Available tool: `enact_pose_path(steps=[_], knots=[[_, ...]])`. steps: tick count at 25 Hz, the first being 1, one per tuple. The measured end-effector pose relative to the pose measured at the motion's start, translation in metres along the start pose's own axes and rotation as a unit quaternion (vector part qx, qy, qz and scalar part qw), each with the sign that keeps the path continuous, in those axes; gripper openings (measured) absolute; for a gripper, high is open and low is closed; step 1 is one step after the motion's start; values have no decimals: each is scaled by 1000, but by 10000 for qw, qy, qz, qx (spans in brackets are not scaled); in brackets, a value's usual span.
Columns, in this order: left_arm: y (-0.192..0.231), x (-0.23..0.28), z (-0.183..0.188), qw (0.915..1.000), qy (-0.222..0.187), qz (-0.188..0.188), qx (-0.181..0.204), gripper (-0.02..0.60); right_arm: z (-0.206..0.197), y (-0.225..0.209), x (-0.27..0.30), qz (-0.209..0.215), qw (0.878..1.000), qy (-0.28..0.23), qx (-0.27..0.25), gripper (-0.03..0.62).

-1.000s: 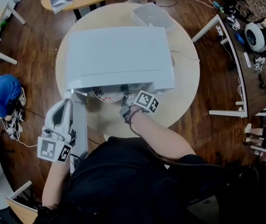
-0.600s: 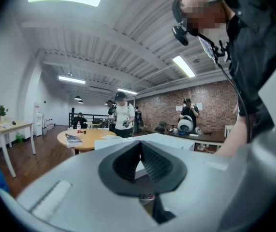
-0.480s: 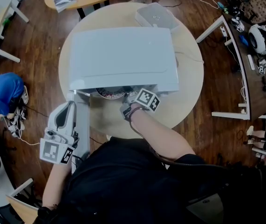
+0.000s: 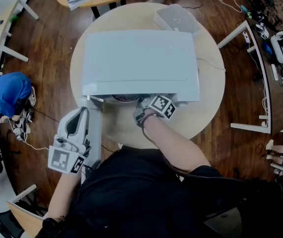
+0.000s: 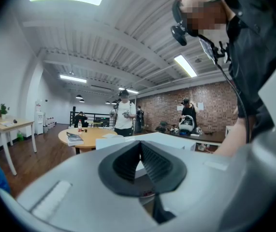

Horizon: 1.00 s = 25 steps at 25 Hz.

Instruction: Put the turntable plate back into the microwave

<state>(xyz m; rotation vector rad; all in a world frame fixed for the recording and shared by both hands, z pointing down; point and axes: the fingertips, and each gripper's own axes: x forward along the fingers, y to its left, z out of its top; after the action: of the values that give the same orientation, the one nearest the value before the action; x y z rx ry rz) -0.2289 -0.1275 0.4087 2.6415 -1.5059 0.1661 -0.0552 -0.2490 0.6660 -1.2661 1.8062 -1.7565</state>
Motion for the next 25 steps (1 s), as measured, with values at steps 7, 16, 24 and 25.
enact_pose_path(steps=[7,16,24,25], knots=[[3,0,-3,10000,53,53,-32,5,4,0,8,-47,9999,-124,105,23],[7,-1,-6,9999,100,112,-69,3,11,-7,11,-161,9990,-389,169,23],[7,0,-10,9998,150,95,-111,5,17,-11,17,-254,9978,-585,173,23],[7,0,-10,9998,162,96,-119,4,18,-12,17,-267,9976,-622,160,23]])
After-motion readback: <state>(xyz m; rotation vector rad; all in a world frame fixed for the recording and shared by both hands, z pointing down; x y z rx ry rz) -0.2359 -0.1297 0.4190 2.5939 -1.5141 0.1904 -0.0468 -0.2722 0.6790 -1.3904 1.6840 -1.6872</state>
